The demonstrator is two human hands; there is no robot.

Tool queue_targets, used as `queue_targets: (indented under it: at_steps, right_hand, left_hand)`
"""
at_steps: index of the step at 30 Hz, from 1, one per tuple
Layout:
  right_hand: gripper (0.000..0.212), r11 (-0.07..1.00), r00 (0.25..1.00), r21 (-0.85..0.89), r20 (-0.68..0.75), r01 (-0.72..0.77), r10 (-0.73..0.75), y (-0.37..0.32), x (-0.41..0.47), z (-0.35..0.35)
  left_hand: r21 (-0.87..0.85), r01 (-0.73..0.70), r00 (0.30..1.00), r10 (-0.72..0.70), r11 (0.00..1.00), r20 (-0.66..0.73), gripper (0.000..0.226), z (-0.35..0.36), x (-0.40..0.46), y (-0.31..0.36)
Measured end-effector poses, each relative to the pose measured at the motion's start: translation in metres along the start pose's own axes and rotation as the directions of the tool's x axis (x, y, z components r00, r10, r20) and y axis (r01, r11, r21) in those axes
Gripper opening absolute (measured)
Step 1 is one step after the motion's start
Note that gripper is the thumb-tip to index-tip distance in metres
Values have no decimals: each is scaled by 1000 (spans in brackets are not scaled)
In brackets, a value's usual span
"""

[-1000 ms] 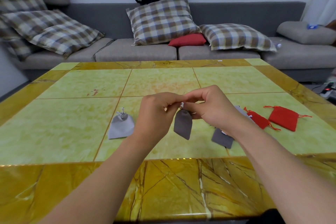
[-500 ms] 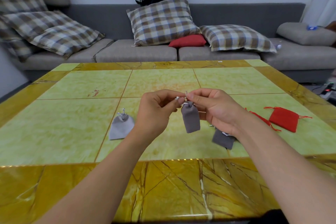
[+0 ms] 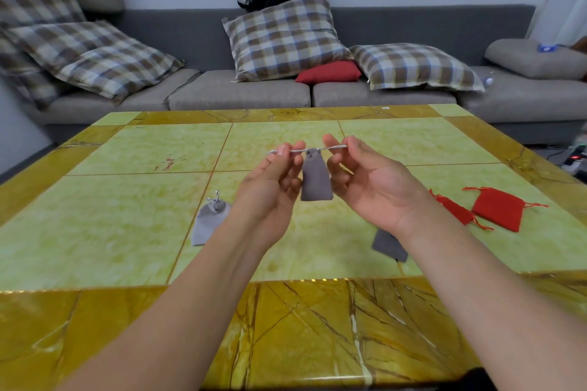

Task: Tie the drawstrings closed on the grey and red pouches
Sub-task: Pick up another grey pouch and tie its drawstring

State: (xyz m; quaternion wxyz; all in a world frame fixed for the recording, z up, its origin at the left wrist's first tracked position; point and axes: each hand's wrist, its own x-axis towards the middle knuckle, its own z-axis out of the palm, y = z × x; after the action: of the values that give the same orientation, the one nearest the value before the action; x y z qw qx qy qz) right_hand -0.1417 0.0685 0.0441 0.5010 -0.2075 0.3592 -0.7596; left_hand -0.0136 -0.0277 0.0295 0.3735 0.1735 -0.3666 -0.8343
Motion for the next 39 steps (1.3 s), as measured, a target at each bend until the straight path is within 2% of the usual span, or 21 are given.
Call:
queue_targets:
  at_steps: [2,7,12,15,17,18,19,21,23,27,28,32,34,36,39]
  right_hand:
    - [10,998,999,61,33,23,-25,1,1,4]
    - [19,958,994,-266,46,110,-101,10,-2,3]
    - [20,923,974,-312,56,226,-220,1,-3,10]
    - [19,917,975,-334,33,219,-221,-2,-3,7]
    - [19,875,971,-429,33,226,-235,1,-1,2]
    - [17,820,966,-518,53,243,-252,4,-1,-1]
    - [15,735,960,-626,86,261,-267,6,-1,-4]
    - [4,475,946,-833,166,285,-278,10,-3,-7]
    - [14,218,934,-931,229,292,-274,12,-3,-10]
    - [23,14,956,-970,235,241,-174,11,-7,-7]
    - [24,-21,958,-972,236,236,-164,12,-7,-7]
    - [18,-19,965,-977,213,213,-155,11,-8,-8]
    - [12,-41,970,-980,200,196,-139,9,-7,-10]
    - [13,-32,970,-980,201,198,-137,7,-7,-11]
    - [14,-11,970,-977,212,212,-123,7,-8,-11]
  left_hand:
    - [18,23,999,-24,1000,31,19,6,-2,-1]
    - [316,-99,994,80,943,72,20,0,-4,-2]
    - [299,-157,988,149,941,48,23,10,-6,7]
    - [302,-141,990,134,943,44,23,14,-7,4]
    - [338,-128,992,122,932,38,22,11,-8,2]
    - [402,-134,991,128,906,41,22,8,-8,1]
    - [502,-151,988,144,852,52,20,4,-7,2]
    - [700,-198,979,178,686,101,10,-4,-8,2]
    - [783,-233,969,210,577,134,8,-10,-10,2]
    - [777,-211,975,180,593,127,7,-12,-10,7]
    - [808,-218,975,165,548,151,7,-14,-9,7]
    - [926,-354,928,170,134,330,8,-26,-8,4]
    - [915,-403,903,157,-18,401,11,-29,-8,5]
    - [885,-448,877,132,-127,463,13,-31,-6,6]
    - [856,-485,857,100,-178,506,9,-33,-4,7]
